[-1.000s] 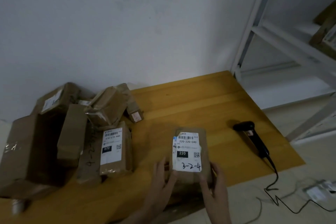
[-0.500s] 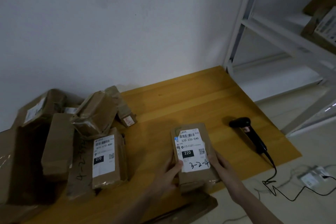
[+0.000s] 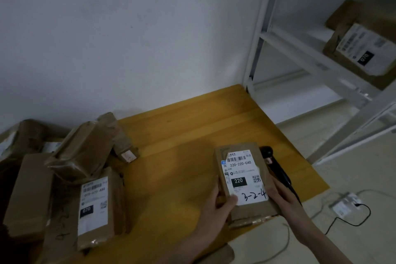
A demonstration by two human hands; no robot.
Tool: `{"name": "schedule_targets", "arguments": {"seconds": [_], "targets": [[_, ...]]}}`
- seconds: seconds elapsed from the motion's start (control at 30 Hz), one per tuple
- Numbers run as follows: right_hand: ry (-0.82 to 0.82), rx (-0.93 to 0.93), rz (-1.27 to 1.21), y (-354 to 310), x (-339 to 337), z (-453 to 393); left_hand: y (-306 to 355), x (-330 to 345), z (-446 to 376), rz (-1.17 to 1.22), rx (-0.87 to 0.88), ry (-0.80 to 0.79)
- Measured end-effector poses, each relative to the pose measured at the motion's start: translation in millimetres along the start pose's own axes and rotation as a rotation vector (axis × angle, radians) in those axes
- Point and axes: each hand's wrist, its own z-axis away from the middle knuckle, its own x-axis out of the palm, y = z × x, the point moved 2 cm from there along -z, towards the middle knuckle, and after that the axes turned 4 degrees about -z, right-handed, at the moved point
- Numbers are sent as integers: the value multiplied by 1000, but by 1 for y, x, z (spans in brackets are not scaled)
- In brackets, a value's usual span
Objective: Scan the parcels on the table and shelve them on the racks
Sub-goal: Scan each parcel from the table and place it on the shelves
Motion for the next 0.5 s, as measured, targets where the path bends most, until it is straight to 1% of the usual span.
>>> {"name": "schedule_targets", "arguments": {"seconds": [0.07,0.2,0.3,0.33,0.4,0.5], "targets": [[-34,14,33,7,-12,-5,-4,14,3,2,-9,43],[-141,43,86,15,-28,-19,-9,35,7,-68,-22,184],[-210,27,130,18,-32,-24,-15,41,9,-91,-21,270],[-211,28,141,20,-35,-25,-19,42,10,-115,-17,305],[-231,18,147,23,-42,-24,-26,47,12,-233,8,363],[-273,28,185,28,-51,-24,-40,55,15,-343,-2,397]]}}
